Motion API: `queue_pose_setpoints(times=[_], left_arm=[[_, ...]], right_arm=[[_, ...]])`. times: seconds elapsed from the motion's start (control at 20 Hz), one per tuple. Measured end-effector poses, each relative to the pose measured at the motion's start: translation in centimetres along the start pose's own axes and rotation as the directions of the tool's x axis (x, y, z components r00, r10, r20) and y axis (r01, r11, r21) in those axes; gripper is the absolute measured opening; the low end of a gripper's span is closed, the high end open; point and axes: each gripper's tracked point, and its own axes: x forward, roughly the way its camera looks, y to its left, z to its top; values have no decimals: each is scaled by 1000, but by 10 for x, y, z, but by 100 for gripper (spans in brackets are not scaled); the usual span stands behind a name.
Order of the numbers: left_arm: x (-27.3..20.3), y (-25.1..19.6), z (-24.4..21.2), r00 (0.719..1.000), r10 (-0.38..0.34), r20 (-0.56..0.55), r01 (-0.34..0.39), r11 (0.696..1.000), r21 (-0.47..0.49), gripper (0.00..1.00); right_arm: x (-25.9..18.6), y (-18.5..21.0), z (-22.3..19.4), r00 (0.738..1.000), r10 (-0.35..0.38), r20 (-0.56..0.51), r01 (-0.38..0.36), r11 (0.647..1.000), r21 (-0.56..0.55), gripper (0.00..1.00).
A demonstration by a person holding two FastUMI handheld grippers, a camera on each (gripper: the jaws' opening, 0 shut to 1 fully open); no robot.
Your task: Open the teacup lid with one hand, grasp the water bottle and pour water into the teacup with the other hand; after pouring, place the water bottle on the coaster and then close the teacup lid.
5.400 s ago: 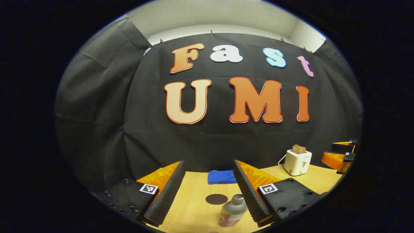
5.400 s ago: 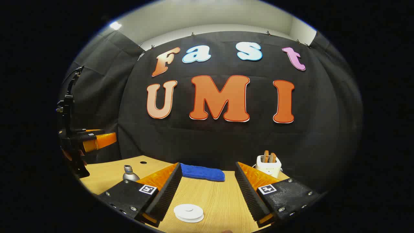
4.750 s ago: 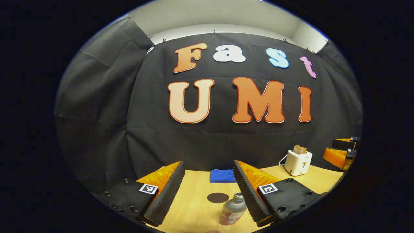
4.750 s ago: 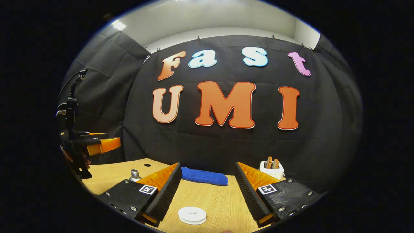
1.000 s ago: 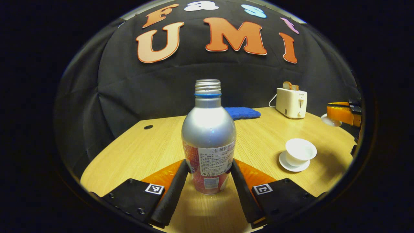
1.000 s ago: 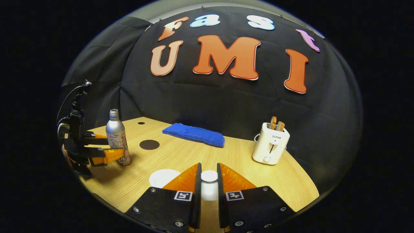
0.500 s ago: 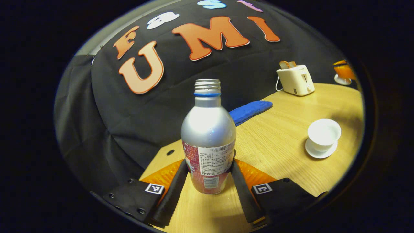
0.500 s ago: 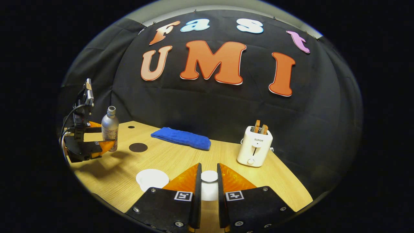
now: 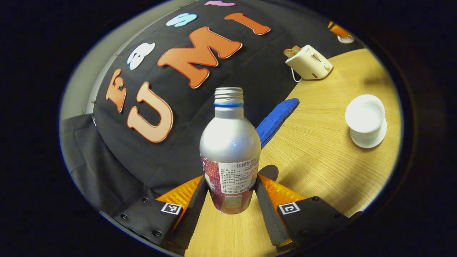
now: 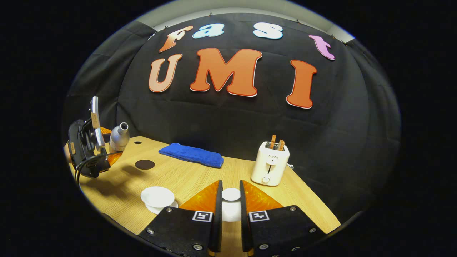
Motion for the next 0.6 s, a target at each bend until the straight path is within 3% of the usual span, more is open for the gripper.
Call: queue_pose_setpoints(times=[0.2,0.3,0.45,0.6], left_arm=[[-7,-4,14,998,11,57,-20,988,156,87],[-6,-10,16,998,6,70,-21,977,214,83],[-7,-10,23,995,20,94,-49,947,319,80],[-6,-9,28,994,22,108,-62,919,389,87]], right_arm=[[-4,-10,1,1000,-23,19,23,1000,9,23],[-6,-14,0,999,-26,21,26,1000,12,23],[-10,-19,3,999,-34,31,33,999,12,23],[-13,-23,4,999,-38,38,38,999,20,23]])
